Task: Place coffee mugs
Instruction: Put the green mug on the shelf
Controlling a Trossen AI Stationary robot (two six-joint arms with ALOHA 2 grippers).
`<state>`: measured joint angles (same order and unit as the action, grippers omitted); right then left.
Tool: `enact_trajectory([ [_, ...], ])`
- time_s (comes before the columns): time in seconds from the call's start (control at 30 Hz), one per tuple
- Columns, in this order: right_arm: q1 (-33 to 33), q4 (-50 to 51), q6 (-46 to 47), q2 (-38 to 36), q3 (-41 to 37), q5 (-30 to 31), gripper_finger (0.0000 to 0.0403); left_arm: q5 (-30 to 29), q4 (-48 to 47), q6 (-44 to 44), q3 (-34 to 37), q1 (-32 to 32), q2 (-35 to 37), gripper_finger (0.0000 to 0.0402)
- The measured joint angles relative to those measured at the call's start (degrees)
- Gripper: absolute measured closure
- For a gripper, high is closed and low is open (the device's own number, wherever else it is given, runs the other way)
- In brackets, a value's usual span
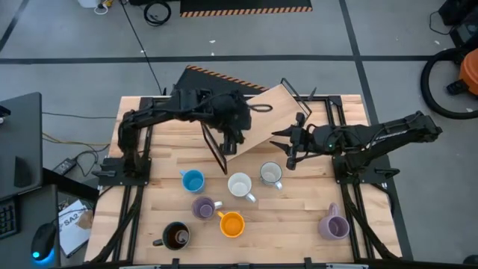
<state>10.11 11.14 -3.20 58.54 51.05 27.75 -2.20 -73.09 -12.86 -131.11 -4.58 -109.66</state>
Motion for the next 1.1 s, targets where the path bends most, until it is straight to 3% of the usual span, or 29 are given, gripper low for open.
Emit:
enact_trajectory([
  [0.17,1.1,0.0,0.0,-1.3,0.0,0.8,0.0265,-4.6,4.8,2.0,12.4,3.0,5.9,0.023],
  [0.47,0.8,-3.7,-2.9,2.4,0.0,-0.8,0.0265,-9.0,25.7,10.1,40.7,7.2,27.5,0.023],
  [0.67,-1.6,-8.9,-4.5,5.0,0.0,-2.3,0.0265,-13.1,34.0,14.6,54.0,8.1,37.6,0.023],
  [0.93,-6.1,-8.5,-4.1,10.0,4.0,-7.4,0.0265,-20.9,41.3,16.3,66.9,6.9,43.2,0.023],
  [1.1,-8.8,-3.1,-4.4,14.5,11.1,-9.8,0.0265,-21.2,46.0,13.7,72.3,5.6,43.1,0.023],
])
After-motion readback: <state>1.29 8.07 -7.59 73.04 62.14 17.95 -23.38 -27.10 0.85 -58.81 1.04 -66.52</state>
